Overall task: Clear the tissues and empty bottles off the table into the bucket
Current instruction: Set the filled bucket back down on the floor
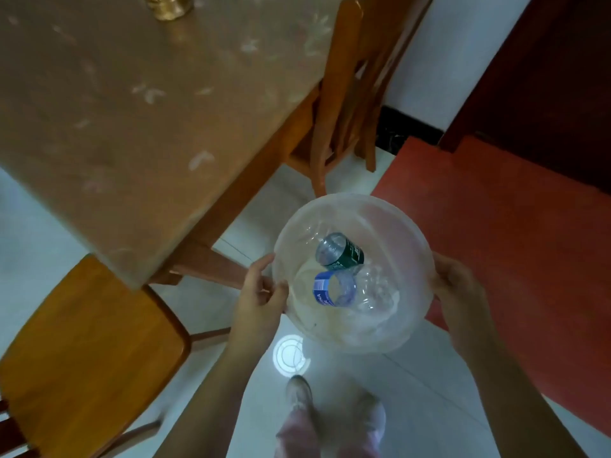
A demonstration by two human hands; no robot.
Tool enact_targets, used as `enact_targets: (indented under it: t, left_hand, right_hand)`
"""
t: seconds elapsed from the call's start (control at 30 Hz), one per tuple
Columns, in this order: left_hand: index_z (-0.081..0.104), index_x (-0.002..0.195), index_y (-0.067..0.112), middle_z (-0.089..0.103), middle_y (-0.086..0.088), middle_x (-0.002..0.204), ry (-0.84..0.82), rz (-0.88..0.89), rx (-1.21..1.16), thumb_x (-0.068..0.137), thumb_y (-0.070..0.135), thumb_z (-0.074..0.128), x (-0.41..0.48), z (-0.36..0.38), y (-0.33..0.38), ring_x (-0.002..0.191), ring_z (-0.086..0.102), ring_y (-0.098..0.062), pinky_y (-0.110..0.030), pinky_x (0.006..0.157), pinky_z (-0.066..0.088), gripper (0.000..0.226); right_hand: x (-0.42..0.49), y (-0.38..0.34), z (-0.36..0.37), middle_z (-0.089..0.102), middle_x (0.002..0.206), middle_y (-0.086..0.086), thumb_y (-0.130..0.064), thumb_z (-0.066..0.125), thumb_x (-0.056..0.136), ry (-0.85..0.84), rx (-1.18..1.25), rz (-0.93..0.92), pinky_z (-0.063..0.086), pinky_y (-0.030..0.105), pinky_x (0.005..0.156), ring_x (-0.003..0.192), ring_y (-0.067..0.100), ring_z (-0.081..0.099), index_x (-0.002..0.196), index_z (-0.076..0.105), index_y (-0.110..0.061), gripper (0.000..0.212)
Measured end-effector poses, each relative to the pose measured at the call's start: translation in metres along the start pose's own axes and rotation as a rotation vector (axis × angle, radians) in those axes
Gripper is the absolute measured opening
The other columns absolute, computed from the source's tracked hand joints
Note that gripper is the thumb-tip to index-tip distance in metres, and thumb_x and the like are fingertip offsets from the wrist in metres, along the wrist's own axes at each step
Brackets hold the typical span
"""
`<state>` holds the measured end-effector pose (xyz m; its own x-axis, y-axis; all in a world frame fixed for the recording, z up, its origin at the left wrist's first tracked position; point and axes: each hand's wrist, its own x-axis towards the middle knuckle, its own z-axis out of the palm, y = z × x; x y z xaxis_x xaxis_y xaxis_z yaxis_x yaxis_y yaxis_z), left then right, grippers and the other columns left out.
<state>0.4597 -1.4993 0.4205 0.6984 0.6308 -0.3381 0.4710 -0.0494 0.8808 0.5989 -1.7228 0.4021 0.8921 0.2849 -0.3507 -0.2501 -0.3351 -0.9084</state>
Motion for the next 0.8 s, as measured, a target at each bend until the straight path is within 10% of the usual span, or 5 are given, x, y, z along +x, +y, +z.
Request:
enact_targets:
  t: [0.13, 0.3, 0.57, 0.8]
  left_hand:
    - [0.049, 0.124, 0.028, 0.057, -0.010, 0.082, -0.025, -0.022, 0.034, 0.088, 0.011, 0.056, 0.032, 0.037, -0.065, 0.072, 0.061, -0.023, -0.036, 0.069, 0.054, 0.040]
    - [0.052, 0.123, 0.029, 0.063, -0.006, 0.085, -0.041, -0.068, 0.059, 0.086, 0.016, 0.057, 0.069, 0.079, -0.157, 0.078, 0.062, -0.026, -0.051, 0.077, 0.052, 0.039]
    - [0.048, 0.114, 0.043, 0.063, 0.006, 0.064, -0.087, -0.119, 0.115, 0.088, 0.015, 0.052, 0.123, 0.137, -0.295, 0.064, 0.063, -0.006, -0.012, 0.055, 0.047, 0.038]
    - [0.046, 0.128, 0.031, 0.065, -0.009, 0.077, -0.096, -0.208, 0.194, 0.090, 0.015, 0.048, 0.160, 0.162, -0.381, 0.079, 0.063, -0.024, -0.040, 0.078, 0.051, 0.041]
  right_hand:
    - [0.027, 0.061, 0.005, 0.071, 0.095, 0.005, -0.001, 0.051, 0.085, -0.005, 0.027, 0.011, 0.051, 0.046, 0.077, 0.083, 0.018, 0.062, 0.106, 0.067, -0.023, 0.034]
    - [0.057, 0.156, 0.021, 0.067, 0.082, -0.013, 0.000, 0.049, 0.072, 0.063, 0.073, 0.110, 0.039, 0.008, 0.055, 0.060, -0.005, 0.054, 0.105, 0.067, -0.024, 0.045]
    - [0.105, 0.295, 0.056, 0.066, 0.094, -0.006, 0.006, 0.048, 0.079, 0.110, 0.066, 0.283, 0.038, 0.023, 0.059, 0.077, 0.007, 0.055, 0.094, 0.064, -0.034, 0.045]
    - [0.136, 0.380, 0.086, 0.062, 0.116, 0.014, 0.007, 0.049, 0.080, 0.113, 0.069, 0.376, 0.047, 0.038, 0.080, 0.100, 0.031, 0.059, 0.118, 0.057, -0.010, 0.043]
